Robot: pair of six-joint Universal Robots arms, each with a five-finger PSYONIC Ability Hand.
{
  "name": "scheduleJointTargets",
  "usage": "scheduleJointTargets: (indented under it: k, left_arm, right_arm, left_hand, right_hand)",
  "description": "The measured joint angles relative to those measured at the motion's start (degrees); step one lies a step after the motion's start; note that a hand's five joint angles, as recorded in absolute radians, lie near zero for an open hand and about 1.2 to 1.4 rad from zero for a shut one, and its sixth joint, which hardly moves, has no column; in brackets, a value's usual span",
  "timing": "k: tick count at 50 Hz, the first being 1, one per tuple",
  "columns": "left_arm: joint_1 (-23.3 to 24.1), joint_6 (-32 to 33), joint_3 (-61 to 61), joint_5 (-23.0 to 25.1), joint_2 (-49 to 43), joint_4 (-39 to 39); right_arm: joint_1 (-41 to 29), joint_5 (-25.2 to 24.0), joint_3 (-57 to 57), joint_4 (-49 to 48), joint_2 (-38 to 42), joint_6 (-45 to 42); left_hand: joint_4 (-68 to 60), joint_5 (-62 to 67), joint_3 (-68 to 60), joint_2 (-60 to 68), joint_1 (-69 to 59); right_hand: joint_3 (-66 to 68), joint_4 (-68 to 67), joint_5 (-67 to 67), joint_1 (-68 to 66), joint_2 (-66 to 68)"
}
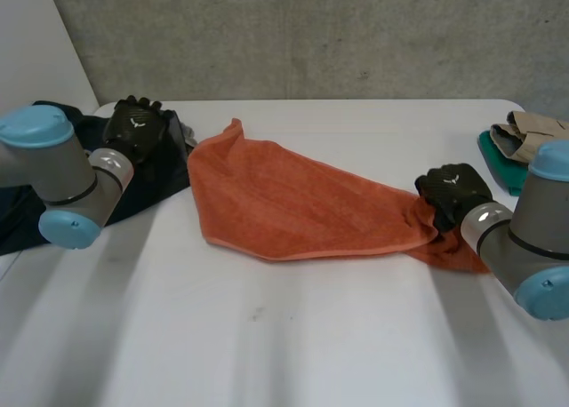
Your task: Fold the laundry.
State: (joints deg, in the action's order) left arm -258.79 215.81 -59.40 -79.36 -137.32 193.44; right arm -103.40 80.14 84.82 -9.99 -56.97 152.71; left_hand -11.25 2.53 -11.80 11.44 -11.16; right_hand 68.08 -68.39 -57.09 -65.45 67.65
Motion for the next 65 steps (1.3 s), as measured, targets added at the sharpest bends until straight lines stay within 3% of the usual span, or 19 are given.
scheduleJointTargets:
  k: [16,23,30,34,36,37,38,40,43,47,48,52,57,63,65]
  left_arm:
    - [5.1,-6.6,-7.9,7.2,8.1,-21.0]
    - [7.6,-14.0,-8.9,5.7,7.7,-23.2]
    - [10.5,-17.2,-7.5,3.5,4.9,-22.7]
    - [12.2,-17.9,-5.3,0.7,2.5,-22.7]
    - [12.5,-18.0,-4.8,-0.2,2.1,-22.7]
    - [12.9,-18.4,-3.9,-2.2,1.7,-22.7]
    - [13.0,-18.8,-3.4,-3.5,1.6,-22.6]
    - [13.0,-19.1,-3.0,-5.1,1.7,-22.6]
    - [12.2,-19.9,-2.4,-8.8,3.7,-22.2]
    - [11.0,-20.1,-2.7,-10.2,6.7,-21.7]
    - [8.9,-20.1,-4.2,-10.8,13.2,-20.6]
    - [7.1,-19.7,-6.4,-9.7,21.8,-19.0]
    - [6.2,-18.1,-9.2,-4.5,33.9,-17.1]
    - [6.9,-15.4,-9.7,-0.9,35.1,-17.6]
    - [7.7,-12.4,-8.9,-0.2,30.7,-18.9]
  right_arm:
    - [-10.8,0.1,-10.3,9.3,-18.4,4.5]
    - [-16.7,1.2,-17.5,13.6,-23.1,7.2]
    - [-22.1,4.0,-21.9,15.9,-25.2,8.3]
    - [-24.9,6.4,-23.5,16.2,-26.4,8.3]
    - [-25.2,6.9,-23.7,16.1,-26.6,8.3]
    - [-25.4,7.7,-23.8,16.0,-26.9,8.3]
    - [-25.3,8.2,-23.8,15.9,-27.1,8.3]
    - [-25.0,8.6,-23.7,15.9,-27.2,8.3]
    - [-23.3,9.4,-22.2,15.7,-27.3,8.0]
    - [-21.2,9.6,-20.3,15.6,-27.1,7.2]
    - [-17.1,9.3,-16.8,15.3,-26.4,5.4]
    - [-12.6,8.6,-13.2,14.7,-25.1,3.1]
    - [-7.5,6.9,-8.9,13.4,-21.9,1.1]
    - [-5.7,6.0,-6.9,12.3,-17.8,0.6]
    - [-5.2,5.8,-6.8,10.9,-13.8,0.3]
  left_hand:
    - [0.0,0.0,0.0,0.0,0.0]
    - [0.0,0.0,0.0,0.0,0.0]
    - [-0.6,0.3,-0.5,0.6,-0.7]
    - [-10.9,9.6,-10.5,10.9,-12.4]
    - [-23.7,22.3,-22.8,24.4,-25.8]
    - [-41.2,39.3,-40.2,40.9,-44.8]
    - [-49.9,48.1,-48.8,49.6,-52.9]
    - [-54.9,52.8,-53.7,54.7,-55.2]
    - [-57.2,53.6,-55.9,56.5,-55.2]
    - [-57.2,53.6,-56.0,56.5,-55.2]
    - [-57.2,53.6,-56.0,56.5,-55.2]
    - [-57.2,53.6,-56.0,56.5,-55.2]
    - [-57.2,53.6,-56.3,56.8,-55.2]
    - [-57.2,53.6,-56.3,56.8,-55.2]
    - [-57.2,53.6,-56.3,56.9,-55.2]
  right_hand:
    - [0.0,0.0,-0.6,0.0,0.0]
    - [0.0,0.0,-0.7,0.0,0.0]
    - [0.0,0.0,-0.7,0.0,0.0]
    - [0.0,0.0,-0.7,0.0,0.0]
    - [0.0,0.0,-0.7,0.0,0.0]
    - [0.0,0.0,-0.7,0.0,0.0]
    - [0.0,0.0,-0.7,0.0,0.0]
    - [0.0,0.0,-0.7,0.0,0.0]
    - [0.0,0.0,-0.7,0.0,0.0]
    - [0.0,-0.1,-0.7,0.0,0.0]
    - [0.0,-0.1,-0.7,0.0,0.0]
    - [0.0,-0.1,-0.7,0.0,0.0]
    - [0.0,-0.1,-0.7,0.0,0.0]
    - [0.0,-0.1,-0.7,0.0,0.0]
    - [0.0,-0.1,-0.7,0.0,0.0]
